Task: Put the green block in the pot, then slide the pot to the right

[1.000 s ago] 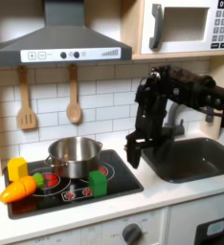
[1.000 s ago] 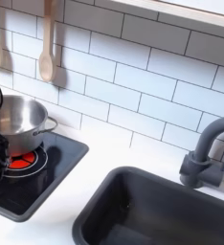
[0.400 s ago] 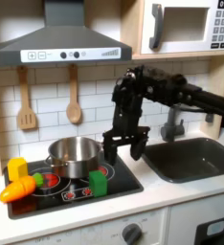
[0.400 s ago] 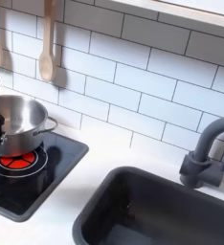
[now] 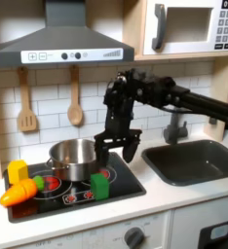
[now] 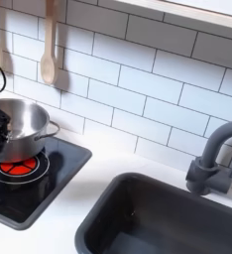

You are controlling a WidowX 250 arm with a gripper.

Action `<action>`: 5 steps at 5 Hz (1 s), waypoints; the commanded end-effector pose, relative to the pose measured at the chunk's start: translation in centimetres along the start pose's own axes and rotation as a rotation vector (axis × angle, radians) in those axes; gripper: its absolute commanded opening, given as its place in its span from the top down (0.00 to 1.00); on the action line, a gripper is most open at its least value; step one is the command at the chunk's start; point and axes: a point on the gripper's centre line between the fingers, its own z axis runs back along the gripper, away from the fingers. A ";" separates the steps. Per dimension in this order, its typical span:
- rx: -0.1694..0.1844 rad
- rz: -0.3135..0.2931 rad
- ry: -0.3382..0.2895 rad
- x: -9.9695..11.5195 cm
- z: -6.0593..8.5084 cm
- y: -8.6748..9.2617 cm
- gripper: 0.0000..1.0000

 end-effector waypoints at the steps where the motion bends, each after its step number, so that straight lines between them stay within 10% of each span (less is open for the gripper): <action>1: 0.013 0.003 0.006 1.7 -1.4 0.8 0.00; 5: 0.016 0.016 0.079 1.6 -4.1 1.2 0.00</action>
